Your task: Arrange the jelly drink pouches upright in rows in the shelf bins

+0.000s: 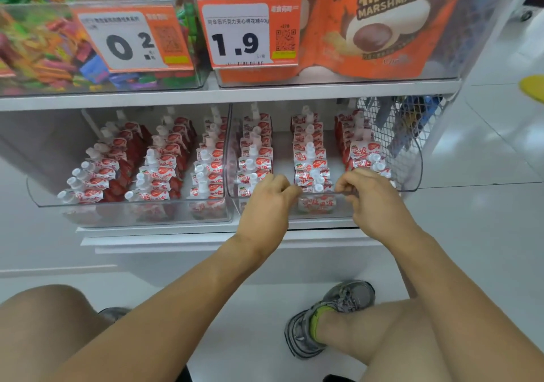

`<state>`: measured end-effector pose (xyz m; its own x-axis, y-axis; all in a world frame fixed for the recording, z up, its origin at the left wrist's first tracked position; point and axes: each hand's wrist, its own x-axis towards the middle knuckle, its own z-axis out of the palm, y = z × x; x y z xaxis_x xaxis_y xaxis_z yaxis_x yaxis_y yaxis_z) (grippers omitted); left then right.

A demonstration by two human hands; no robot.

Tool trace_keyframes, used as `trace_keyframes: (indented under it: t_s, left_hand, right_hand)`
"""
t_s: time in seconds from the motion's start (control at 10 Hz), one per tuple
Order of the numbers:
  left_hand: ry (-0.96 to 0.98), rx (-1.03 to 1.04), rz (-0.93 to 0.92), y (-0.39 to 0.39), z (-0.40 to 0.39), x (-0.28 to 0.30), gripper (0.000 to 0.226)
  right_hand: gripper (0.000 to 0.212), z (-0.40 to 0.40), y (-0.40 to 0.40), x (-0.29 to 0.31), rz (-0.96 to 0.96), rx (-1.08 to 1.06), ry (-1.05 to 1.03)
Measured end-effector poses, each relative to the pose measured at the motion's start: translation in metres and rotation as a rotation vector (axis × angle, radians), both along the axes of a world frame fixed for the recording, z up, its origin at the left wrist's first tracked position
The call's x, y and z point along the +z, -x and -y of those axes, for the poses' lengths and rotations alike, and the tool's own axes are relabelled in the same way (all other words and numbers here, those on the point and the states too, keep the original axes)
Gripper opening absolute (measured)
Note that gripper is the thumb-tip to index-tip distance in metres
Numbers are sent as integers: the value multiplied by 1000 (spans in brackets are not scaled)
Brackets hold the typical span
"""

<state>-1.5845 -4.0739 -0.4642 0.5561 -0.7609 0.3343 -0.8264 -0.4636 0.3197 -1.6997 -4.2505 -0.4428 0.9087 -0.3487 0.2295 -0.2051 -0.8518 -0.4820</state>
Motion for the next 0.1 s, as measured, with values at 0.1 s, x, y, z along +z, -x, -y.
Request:
trace_keyframes:
  t_s: [0.1]
  left_hand:
    - [36, -56, -35, 5, -11, 12, 38]
  right_hand:
    - [25, -3, 1, 8, -40, -5, 39]
